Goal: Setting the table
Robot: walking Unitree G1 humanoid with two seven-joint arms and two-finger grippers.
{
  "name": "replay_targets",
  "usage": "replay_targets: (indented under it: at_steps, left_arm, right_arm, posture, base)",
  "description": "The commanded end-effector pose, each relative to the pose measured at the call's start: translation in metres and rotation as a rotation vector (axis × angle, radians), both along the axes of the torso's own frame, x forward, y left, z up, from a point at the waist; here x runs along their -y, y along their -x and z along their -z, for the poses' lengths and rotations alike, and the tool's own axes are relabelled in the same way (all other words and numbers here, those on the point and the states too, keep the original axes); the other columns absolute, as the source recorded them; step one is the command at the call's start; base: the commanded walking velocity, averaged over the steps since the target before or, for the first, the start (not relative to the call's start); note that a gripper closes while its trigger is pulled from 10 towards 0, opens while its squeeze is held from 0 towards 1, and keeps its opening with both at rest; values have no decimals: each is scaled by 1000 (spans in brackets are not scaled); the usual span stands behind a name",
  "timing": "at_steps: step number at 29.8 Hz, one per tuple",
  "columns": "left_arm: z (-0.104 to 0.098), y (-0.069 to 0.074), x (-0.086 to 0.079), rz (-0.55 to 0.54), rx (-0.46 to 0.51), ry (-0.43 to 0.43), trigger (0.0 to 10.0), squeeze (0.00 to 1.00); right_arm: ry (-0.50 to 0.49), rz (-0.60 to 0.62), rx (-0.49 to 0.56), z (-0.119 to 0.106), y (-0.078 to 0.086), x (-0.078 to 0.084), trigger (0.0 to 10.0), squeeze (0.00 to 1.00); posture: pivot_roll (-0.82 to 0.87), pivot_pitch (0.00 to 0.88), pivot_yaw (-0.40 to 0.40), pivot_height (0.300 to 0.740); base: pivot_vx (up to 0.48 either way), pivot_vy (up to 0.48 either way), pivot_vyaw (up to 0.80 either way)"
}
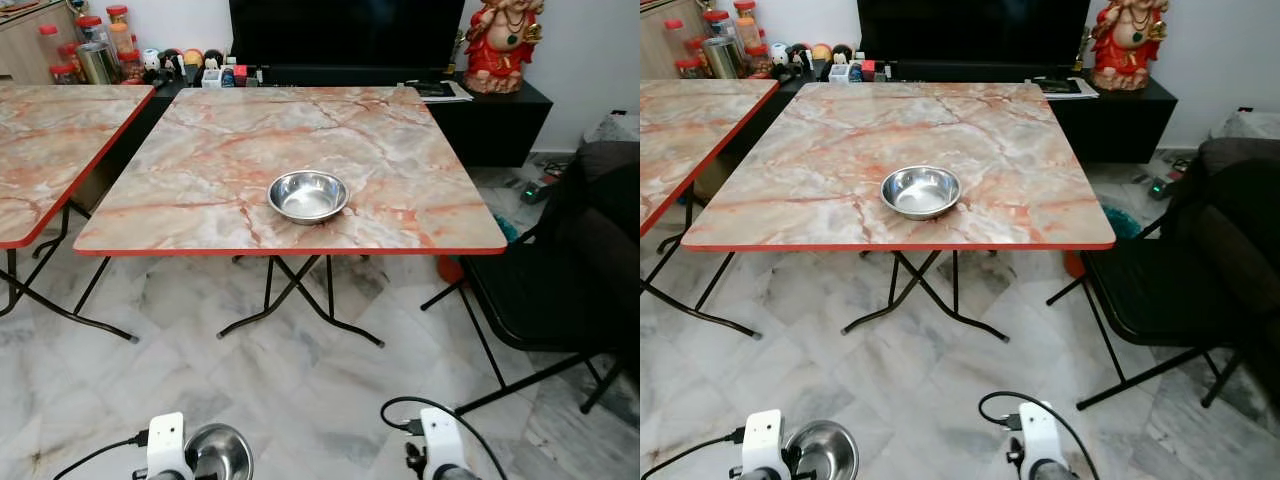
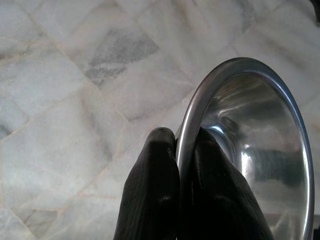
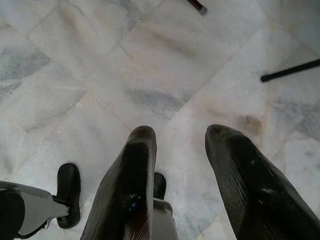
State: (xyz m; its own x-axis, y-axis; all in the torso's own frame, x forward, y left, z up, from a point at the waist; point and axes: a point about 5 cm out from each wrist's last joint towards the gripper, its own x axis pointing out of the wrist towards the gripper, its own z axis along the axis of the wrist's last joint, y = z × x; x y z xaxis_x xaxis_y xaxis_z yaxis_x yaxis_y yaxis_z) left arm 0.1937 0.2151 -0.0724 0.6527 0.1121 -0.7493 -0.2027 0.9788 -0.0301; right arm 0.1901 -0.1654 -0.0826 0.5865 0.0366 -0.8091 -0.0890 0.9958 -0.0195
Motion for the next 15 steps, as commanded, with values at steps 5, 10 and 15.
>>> replay_targets:
  at_steps: [5, 10, 15]
  left_arm:
    - [0, -1, 0, 0, 1, -5, 10000, 0]
    - [-1, -1, -1, -3, 3, -6, 10000, 0]
    - [-1, -1, 0, 0, 1, -5, 10000, 0]
  right_arm:
    - [12, 1, 12, -2, -4, 4, 10000, 0]
    - [12, -2, 11, -2, -4, 4, 10000, 0]
    - [29, -42, 18, -3, -4, 2, 10000, 0]
  posture:
    - [-1, 0, -17, 719]
    - [-1, 0, -17, 719]
    - [-2, 0, -15, 719]
  base:
    - [295, 0, 0]
    - [295, 0, 0]
    - [296, 0, 0]
